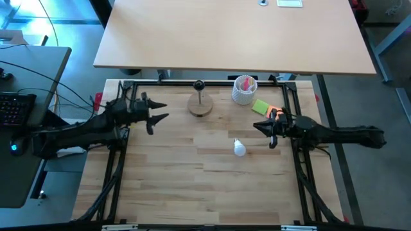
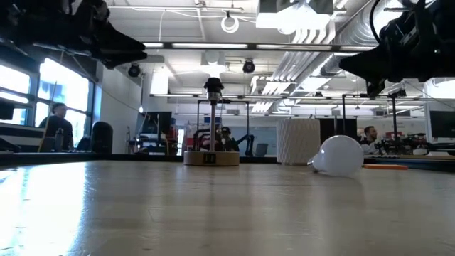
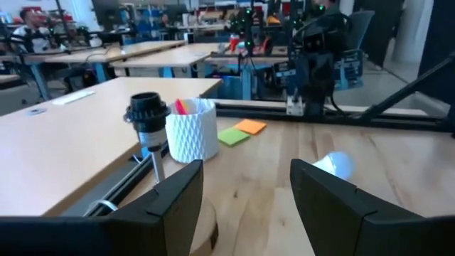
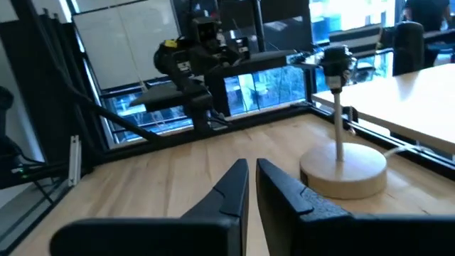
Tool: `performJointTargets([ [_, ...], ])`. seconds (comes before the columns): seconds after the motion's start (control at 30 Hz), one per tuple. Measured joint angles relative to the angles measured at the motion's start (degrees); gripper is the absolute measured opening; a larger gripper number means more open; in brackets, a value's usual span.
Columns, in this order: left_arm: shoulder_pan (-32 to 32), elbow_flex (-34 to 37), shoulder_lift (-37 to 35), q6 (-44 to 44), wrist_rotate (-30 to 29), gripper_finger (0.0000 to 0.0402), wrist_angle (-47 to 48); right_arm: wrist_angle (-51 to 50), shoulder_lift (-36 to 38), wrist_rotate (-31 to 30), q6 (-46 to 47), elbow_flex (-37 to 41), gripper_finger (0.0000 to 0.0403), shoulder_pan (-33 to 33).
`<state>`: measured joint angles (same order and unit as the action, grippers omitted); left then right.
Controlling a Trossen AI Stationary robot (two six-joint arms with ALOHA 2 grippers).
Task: Screw lightbulb
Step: Return to Home Position
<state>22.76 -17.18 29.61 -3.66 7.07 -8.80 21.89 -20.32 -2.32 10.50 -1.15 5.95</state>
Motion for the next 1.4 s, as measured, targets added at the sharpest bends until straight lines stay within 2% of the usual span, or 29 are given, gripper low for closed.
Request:
performJointTargets([
  [0.1, 0.28, 2.53, -4.04, 0.02, 0.92, 0.0207, 0.43, -5.20, 4.82, 1.86, 1.40, 0.00, 0.0023, 1.59],
  [0.33, 0.47, 9.99, -13.70, 0.09, -0.08, 0.0207, -1.56, -13.56, 12.68, 12.28, 6.63, 0.57, 0.0023, 3.44],
  [0.47, 0.55, 12.36, -20.47, 3.30, 0.31, 0.0207, -0.34, -18.54, 14.97, 12.43, 8.76, 0.57, 0.0023, 3.44],
  [0.67, 0.38, 12.53, -29.11, 6.08, 1.38, 0.0207, 8.57, -19.27, 15.54, 14.03, 8.73, 0.57, 0.0023, 3.40],
  [0.77, -0.80, 13.00, -29.40, 7.26, 1.71, 0.0207, 10.77, -19.13, 15.54, 14.82, 8.43, 0.57, 0.0023, 3.40],
  [0.87, -3.36, 16.19, -29.47, 9.00, 0.94, 0.0207, 6.84, -19.08, 15.54, 14.79, 7.98, 0.59, 0.0023, 3.33],
  [1.1, -8.85, 16.53, -28.93, 4.29, -8.94, 0.0207, 5.45, -18.88, 15.35, 16.35, 8.06, 0.59, 0.0023, 3.33],
  [1.17, -9.16, 16.51, -28.90, 3.65, -10.15, 0.0207, 5.86, -19.12, 15.22, 14.43, 5.60, 0.59, 0.0023, 3.34],
  [1.4, -9.48, 16.49, -27.34, 5.89, -8.76, 0.0207, 8.38, -20.57, 15.06, 4.84, -4.42, 0.61, 0.0023, 3.40],
])
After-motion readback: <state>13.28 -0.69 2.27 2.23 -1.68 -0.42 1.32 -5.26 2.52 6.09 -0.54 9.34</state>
